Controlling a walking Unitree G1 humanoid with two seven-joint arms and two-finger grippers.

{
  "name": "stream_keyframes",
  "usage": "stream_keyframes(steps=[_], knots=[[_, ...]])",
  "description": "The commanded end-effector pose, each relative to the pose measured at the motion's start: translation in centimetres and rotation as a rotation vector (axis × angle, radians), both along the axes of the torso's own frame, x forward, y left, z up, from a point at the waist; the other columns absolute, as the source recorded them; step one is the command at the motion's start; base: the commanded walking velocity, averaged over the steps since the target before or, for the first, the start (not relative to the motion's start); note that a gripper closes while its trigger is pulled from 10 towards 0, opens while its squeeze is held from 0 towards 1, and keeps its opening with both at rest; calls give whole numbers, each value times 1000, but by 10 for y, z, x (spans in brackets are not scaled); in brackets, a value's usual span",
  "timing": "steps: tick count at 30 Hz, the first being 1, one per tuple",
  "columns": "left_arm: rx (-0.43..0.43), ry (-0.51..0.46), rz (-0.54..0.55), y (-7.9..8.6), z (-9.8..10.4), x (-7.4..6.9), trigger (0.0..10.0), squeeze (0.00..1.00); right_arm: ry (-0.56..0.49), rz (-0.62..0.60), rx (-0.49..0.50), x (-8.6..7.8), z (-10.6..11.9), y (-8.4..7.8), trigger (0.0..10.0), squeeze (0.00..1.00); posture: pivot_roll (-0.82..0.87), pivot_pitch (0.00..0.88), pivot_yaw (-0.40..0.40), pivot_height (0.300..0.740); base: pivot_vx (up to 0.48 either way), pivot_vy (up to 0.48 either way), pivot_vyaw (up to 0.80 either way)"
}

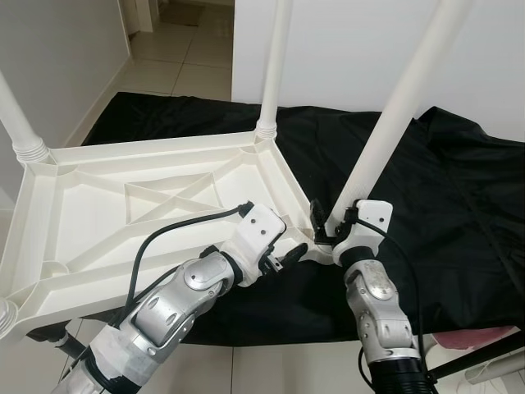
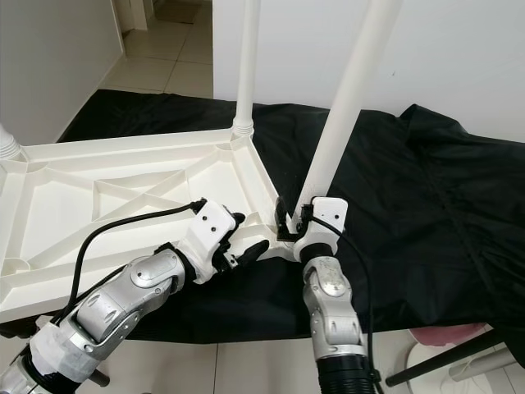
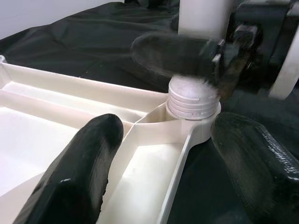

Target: Building children table

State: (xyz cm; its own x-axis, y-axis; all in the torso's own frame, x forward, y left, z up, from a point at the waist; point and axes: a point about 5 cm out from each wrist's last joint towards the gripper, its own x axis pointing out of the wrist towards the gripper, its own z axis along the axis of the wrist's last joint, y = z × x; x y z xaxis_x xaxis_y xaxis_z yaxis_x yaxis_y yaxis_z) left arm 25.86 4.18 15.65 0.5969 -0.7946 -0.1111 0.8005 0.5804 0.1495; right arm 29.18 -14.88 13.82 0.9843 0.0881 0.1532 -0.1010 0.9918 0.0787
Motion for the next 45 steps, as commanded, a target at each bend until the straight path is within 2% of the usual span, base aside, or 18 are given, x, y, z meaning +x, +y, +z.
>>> stream_keyframes(steps=[1, 6, 7, 10, 13, 15, 24, 25, 26, 27, 36, 37, 45], knots=[[6, 16, -143, -5, 0, -5, 10000, 0, 1, -3, 7, -1, -2, -4, 10000, 1000, -8, 0, -75, 740, 0, 0, 0], [7, 18, -147, -4, 0, -5, 10000, 0, -35, 108, -25, 3, 2, -12, 10000, 1000, -19, 0, -68, 740, 0, 0, 0], [8, 16, -149, -5, 1, -4, 10000, 0, -46, 219, -56, 7, 6, -15, 10000, 0, -18, 0, -69, 740, 0, 0, 0], [9, 14, -149, -4, 2, -3, 10000, 0, -47, 267, -52, 8, 7, -15, 10000, 0, -18, 0, -68, 740, 0, 0, 0], [8, 12, -145, -4, 3, 0, 10000, 0, -44, 387, -88, 10, 7, -16, 10000, 0, -20, 0, -65, 740, 0, 0, 0], [7, 11, -144, -4, 4, 0, 10000, 0, -35, 419, -89, 12, 6, -17, 10000, 0, -21, 0, -65, 740, 0, 0, 0], [3, 10, -145, -5, 5, 0, 10000, 0, -12, 490, -131, 17, 4, -19, 10000, 0, -19, 0, -62, 740, 0, 0, 0], [2, 10, -147, -5, 6, 0, 10000, 0, -3, 505, -143, 20, 2, -20, 4549, 0, -17, 0, -63, 740, 0, 0, 0], [2, 10, -147, -5, 6, 0, 10000, 0, -3, 505, -143, 20, 2, -20, 4549, 0, -17, 0, -63, 740, 0, 0, 0], [1, 9, -148, -5, 6, 0, 10000, 0, 15, 508, -154, 22, -2, -22, 0, 0, -13, 0, -66, 740, 0, 0, 0], [-4, 12, -145, -6, 7, -1, 10000, 0, 79, 512, -144, 18, -19, -30, 0, 0, -14, 0, -65, 740, 0, 0, 0], [-4, 12, -146, -6, 7, -1, 10000, 0, 81, 516, -140, 18, -20, -30, 10000, 0, -14, 0, -65, 740, 0, 0, 0], [-3, 16, -149, -6, 6, -1, 10000, 0, 122, 454, -132, 17, -26, -27, 10000, 0, -18, 0, -63, 740, 0, 0, 0]])
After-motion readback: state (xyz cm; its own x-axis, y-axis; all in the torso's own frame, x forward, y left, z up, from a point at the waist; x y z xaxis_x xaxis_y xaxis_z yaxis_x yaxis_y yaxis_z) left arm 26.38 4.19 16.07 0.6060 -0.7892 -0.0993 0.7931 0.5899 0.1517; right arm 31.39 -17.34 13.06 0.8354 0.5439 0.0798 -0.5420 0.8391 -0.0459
